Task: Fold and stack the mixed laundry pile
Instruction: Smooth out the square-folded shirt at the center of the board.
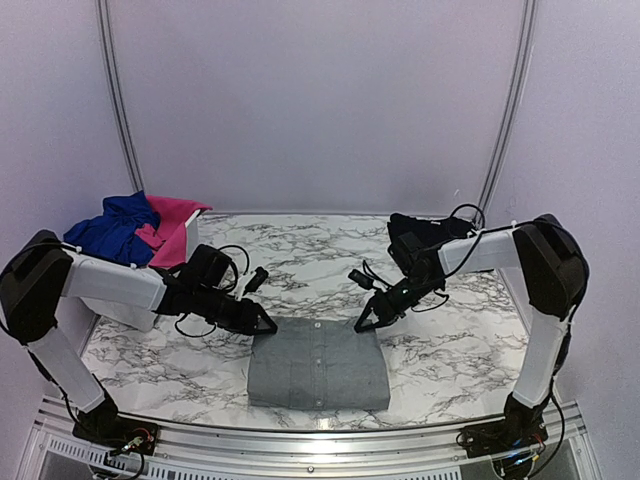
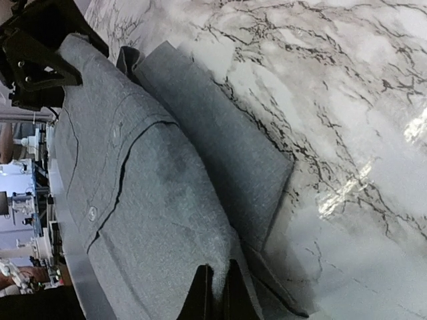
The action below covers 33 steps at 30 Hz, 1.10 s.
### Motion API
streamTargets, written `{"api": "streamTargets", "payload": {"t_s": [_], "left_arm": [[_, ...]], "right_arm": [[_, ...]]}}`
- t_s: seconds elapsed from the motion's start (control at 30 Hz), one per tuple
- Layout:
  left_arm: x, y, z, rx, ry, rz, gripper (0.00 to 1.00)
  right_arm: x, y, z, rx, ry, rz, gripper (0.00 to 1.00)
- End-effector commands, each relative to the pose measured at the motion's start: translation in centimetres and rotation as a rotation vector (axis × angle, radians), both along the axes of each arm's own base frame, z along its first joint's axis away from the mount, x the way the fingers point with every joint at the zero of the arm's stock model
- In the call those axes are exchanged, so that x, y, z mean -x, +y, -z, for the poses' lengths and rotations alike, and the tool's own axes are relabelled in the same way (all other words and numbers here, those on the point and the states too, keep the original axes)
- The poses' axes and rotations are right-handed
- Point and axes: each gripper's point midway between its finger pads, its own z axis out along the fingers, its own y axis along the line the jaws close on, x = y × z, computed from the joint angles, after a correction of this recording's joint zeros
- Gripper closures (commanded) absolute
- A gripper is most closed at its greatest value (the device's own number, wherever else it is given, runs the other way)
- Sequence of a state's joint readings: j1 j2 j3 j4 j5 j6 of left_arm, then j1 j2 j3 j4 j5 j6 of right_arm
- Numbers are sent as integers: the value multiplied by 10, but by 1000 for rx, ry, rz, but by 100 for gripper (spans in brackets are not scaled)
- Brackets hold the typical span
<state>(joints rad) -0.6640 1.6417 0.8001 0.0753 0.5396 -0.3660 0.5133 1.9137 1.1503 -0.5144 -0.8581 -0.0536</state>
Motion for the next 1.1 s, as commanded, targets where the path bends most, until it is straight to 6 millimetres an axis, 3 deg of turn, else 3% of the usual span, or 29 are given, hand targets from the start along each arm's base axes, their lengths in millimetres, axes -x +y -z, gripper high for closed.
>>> {"api": "streamTargets", "payload": {"t_s": [0.0,0.23,0.4,0.63,0.83,0.9,1.07], "left_arm": [[-3,-10,-48,118,-81,18,76],[-4,-9,-33,85,-24,-2,96],[-20,-11,-12,38,0,-47,96],[-47,-3,28,-64,33,-128,97],[-62,2,45,-90,41,-167,97],[-60,-2,38,-60,37,-147,98],[-55,-8,-5,20,-20,-97,99]], "right_arm": [[1,-2,-34,-9,-64,7,100],[4,-14,-48,29,-84,38,100],[-13,-28,-27,109,-86,110,100],[-59,-24,11,194,-115,214,100],[-74,-19,25,207,-119,242,100],[-73,-15,18,198,-119,227,100],[-64,-7,-29,119,-166,187,100]]}}
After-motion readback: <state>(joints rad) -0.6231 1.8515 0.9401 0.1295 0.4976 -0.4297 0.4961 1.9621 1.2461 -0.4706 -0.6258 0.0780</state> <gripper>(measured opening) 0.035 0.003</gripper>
